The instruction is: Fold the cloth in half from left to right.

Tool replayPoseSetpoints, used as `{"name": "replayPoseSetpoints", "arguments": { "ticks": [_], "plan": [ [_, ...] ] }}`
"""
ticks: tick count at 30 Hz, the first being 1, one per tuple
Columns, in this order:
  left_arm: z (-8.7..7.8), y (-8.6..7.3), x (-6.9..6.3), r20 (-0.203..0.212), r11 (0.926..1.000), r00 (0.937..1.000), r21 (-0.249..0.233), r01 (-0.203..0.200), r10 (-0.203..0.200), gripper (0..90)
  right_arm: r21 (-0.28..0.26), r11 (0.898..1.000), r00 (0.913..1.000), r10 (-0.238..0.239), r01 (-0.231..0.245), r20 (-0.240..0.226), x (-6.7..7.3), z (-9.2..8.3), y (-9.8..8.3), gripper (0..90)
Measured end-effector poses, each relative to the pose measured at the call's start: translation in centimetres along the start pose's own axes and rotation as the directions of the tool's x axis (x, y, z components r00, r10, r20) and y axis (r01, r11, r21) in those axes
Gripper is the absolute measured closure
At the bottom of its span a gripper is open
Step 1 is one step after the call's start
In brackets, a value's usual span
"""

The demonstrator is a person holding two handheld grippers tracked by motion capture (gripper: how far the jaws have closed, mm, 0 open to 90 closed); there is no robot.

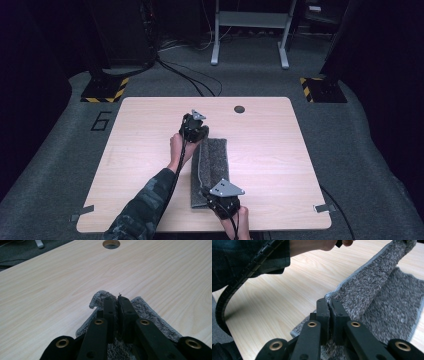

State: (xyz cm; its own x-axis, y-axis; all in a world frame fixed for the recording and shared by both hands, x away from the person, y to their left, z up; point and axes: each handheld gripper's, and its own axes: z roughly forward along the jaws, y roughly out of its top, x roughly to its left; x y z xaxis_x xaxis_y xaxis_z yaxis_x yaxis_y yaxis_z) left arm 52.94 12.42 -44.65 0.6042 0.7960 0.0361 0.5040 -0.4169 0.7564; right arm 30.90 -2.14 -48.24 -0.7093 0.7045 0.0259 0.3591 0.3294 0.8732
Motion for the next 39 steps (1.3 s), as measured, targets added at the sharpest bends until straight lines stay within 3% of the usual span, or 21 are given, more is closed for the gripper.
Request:
{"name": "replayPoseSetpoints", "arguments": {
  "ticks": [6, 10, 21, 28, 29, 32, 34, 36, 39],
  "plan": [
    [0.9, 0.1, -1.0, 0.012, 0.9998, 0.9999, 0.017, -0.012, 0.012, 84.3, 0.012, 1.0, 1.0, -0.004, 0.004, 0.005, -0.3, -0.3, -0.5, 86.2],
    [1.5, 0.1, -1.5, 0.015, 1.0, 0.9999, 0.006, 0.001, -0.001, 84.3, 0.012, 1.0, 0.9999, 0.006, -0.006, 0.015, -0.6, -0.7, -0.7, 86.1],
    [2.5, 0.0, -1.9, 0.027, 0.9997, 0.9996, 0.025, 0.0, -0.001, 83.8, 0.036, 0.999, 0.9988, 0.033, -0.034, 0.037, -1.6, -1.6, -1.7, 85.2],
    [3.1, -0.1, -2.3, 0.043, 0.9999, 0.9991, 0.013, 0.007, -0.007, 81.8, 0.056, 0.997, 0.9975, 0.044, -0.047, 0.056, -2.2, -2.0, -2.4, 84.0],
    [3.1, -0.1, -2.4, 0.052, 0.9999, 0.9985, 0.005, 0.014, -0.014, 80.0, 0.056, 0.997, 0.9973, 0.048, -0.051, 0.055, -2.2, -2.1, -2.5, 83.5],
    [3.1, -0.1, -2.4, 0.087, 0.9996, 0.9958, 0.003, 0.029, -0.029, 57.8, 0.072, 0.996, 0.9958, 0.054, -0.06, 0.074, -2.4, -2.4, -2.9, 80.8],
    [2.9, -0.1, -2.2, 0.087, 0.9992, 0.9954, 0.003, 0.04, -0.04, 43.7, 0.083, 0.995, 0.9955, 0.054, -0.061, 0.078, -2.7, -2.7, -3.3, 77.6],
    [2.4, -0.1, -1.8, 0.099, 0.998, 0.9932, -0.008, 0.063, -0.062, 35.7, 0.087, 0.993, 0.9926, 0.075, -0.084, 0.095, -3.0, -3.2, -3.7, 73.6],
    [1.7, -0.3, -1.3, 0.087, 0.9978, 0.9942, -0.017, 0.064, -0.063, 26.6, 0.082, 0.991, 0.9882, 0.099, -0.109, 0.117, -3.7, -4.1, -3.9, 63.3]
  ]
}}
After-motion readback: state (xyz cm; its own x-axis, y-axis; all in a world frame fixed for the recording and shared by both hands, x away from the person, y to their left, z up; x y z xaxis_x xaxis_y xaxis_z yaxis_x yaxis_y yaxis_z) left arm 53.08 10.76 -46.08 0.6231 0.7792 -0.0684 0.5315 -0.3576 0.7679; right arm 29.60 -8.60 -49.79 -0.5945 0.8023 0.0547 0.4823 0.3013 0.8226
